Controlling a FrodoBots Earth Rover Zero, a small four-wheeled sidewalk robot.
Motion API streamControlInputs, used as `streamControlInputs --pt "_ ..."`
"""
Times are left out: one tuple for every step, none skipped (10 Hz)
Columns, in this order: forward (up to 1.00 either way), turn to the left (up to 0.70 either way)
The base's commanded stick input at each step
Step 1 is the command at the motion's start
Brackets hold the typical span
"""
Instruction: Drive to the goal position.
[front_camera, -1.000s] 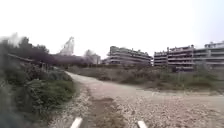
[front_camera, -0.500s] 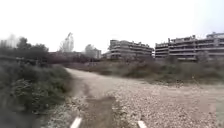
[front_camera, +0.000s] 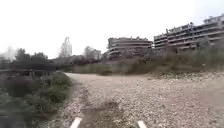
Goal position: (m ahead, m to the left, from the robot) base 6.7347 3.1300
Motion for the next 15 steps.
streamControlInputs --pt "0.7 0.0" --pt "0.7 0.0" --pt "0.7 0.0" --pt "0.7 0.0" --pt "0.7 0.0" --pt "0.7 0.0" --pt "0.7 0.0" --pt "0.7 0.0" --pt "0.7 0.0" --pt "0.7 0.0" --pt "0.7 0.0" --pt "0.7 0.0" --pt "0.7 0.0" --pt "0.7 0.0" --pt "0.7 0.0"
